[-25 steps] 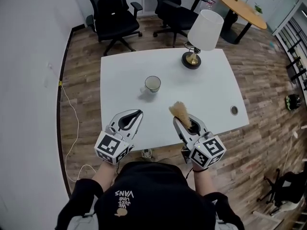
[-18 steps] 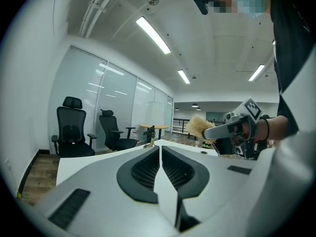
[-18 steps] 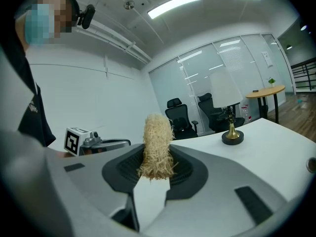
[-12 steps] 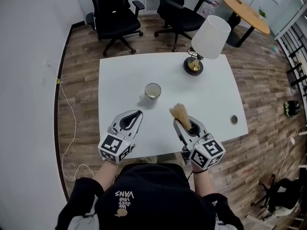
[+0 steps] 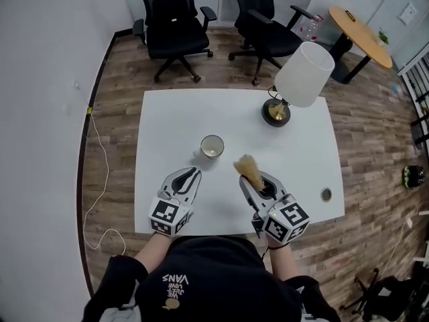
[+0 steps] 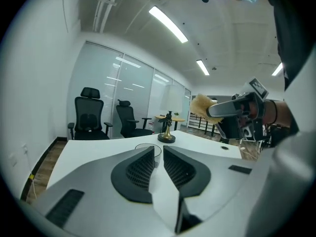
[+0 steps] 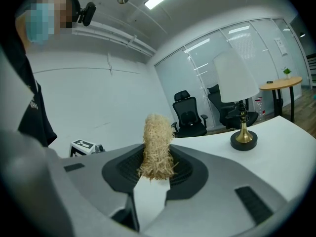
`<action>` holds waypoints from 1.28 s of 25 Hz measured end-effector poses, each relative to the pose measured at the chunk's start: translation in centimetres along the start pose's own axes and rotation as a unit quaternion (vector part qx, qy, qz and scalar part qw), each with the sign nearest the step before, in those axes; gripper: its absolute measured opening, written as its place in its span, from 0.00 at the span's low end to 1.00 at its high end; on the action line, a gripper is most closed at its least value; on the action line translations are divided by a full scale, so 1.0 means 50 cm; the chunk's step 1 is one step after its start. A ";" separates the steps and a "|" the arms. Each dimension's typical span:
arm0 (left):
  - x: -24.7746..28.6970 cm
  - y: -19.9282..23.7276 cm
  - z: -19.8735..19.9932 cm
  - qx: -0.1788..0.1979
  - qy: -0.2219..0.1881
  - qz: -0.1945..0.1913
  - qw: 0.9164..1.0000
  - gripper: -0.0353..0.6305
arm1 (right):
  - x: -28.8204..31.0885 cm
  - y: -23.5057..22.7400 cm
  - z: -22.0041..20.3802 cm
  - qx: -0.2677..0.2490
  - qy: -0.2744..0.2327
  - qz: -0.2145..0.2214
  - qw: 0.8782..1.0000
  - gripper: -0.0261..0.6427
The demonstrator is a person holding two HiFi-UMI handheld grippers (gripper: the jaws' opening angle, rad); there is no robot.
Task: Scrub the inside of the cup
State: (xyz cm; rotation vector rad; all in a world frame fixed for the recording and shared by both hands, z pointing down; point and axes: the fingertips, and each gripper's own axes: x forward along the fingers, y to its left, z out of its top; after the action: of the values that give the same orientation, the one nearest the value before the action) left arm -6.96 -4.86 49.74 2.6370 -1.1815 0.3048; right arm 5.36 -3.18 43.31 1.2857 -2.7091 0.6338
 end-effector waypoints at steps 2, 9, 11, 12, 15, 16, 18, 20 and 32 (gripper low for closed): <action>0.020 0.005 0.002 0.009 -0.002 0.000 1.000 0.26 | 0.005 -0.012 0.005 -0.003 0.003 0.008 1.000 0.20; 0.095 0.032 -0.012 0.039 0.003 -0.022 0.999 0.55 | 0.026 -0.043 0.005 -0.001 0.016 0.023 1.000 0.20; 0.117 0.040 -0.017 0.051 -0.003 -0.031 0.998 0.63 | 0.034 -0.050 0.004 0.000 0.020 0.025 0.999 0.20; 0.128 0.046 -0.024 0.052 0.000 -0.035 0.998 0.64 | 0.038 -0.053 0.003 -0.001 0.022 0.026 0.999 0.21; 0.158 0.063 -0.049 0.051 0.015 -0.042 0.998 0.67 | 0.043 -0.061 0.000 -0.001 0.029 0.025 0.999 0.20; 0.165 0.068 -0.054 0.051 0.017 -0.044 0.998 0.67 | 0.044 -0.063 -0.001 0.000 0.031 0.026 0.999 0.21; 0.176 0.075 -0.059 0.053 0.016 -0.052 0.997 0.69 | 0.045 -0.068 -0.003 0.001 0.035 0.026 0.999 0.20; 0.188 0.074 -0.062 0.059 0.012 -0.071 0.996 0.71 | 0.048 -0.073 -0.005 0.002 0.039 0.026 0.999 0.20; 0.242 0.048 -0.082 0.106 0.004 -0.195 0.975 0.74 | 0.053 -0.086 -0.039 0.006 0.067 0.015 0.998 0.21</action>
State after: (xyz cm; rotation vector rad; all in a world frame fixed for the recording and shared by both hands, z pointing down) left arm -1.27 -13.70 57.36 2.9689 -0.6329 0.3821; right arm 6.70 -6.77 47.14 1.1631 -2.6237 0.7128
